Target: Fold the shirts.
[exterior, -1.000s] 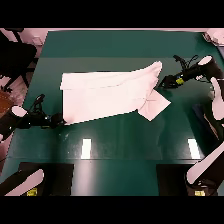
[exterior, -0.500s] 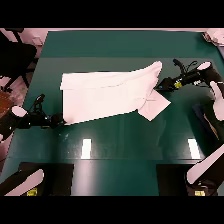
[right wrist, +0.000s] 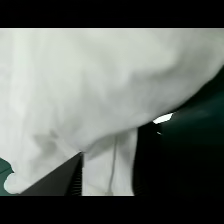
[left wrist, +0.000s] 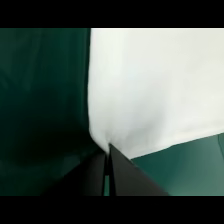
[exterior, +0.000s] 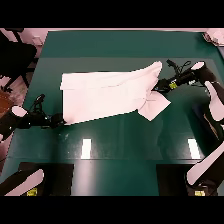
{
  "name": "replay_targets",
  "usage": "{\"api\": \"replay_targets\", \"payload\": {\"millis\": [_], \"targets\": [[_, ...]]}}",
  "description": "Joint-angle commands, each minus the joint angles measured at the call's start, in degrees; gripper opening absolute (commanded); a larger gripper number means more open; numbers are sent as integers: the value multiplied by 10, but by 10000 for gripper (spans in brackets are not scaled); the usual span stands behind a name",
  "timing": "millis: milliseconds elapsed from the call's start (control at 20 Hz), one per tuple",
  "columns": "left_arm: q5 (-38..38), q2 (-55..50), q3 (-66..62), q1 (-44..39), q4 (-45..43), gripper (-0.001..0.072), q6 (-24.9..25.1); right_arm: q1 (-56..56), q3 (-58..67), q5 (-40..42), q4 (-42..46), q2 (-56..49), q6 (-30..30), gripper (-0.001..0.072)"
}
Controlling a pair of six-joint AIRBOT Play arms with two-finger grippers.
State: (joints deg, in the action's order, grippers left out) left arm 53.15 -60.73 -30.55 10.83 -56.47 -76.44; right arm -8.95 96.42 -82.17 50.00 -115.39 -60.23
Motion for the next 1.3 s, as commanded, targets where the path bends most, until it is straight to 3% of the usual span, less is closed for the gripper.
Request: {"api": "replay_targets", "payload": {"millis": [0, 50, 100, 300, 500, 650, 900, 1250], "targets": [[3, 0, -1, 0, 0, 23, 1, 7, 1, 4, -2, 1, 1, 239], [5, 0, -1, 0, 0, 23, 4, 3, 1, 0, -2, 1, 1, 99], [5, 0, -1, 0, 0, 23, 4, 0, 1, -4, -3, 1, 1, 26], [16, 0, -4, 0, 3, 22, 5, -4, 1, -9, -6, 23, 0, 25], [81, 1, -71, 0, 3, 21, 8, -4, 1, -8, -24, 98, 0, 25], [129, 9, -178, 0, 13, 21, 15, -4, 2, 3, -42, 186, 0, 25], [141, 65, -379, 0, 28, 21, 15, -11, 24, 47, -55, 341, -11, 25], [112, 131, -622, 0, 9, 21, 20, -51, 148, 73, -53, 506, -30, 24]]}}
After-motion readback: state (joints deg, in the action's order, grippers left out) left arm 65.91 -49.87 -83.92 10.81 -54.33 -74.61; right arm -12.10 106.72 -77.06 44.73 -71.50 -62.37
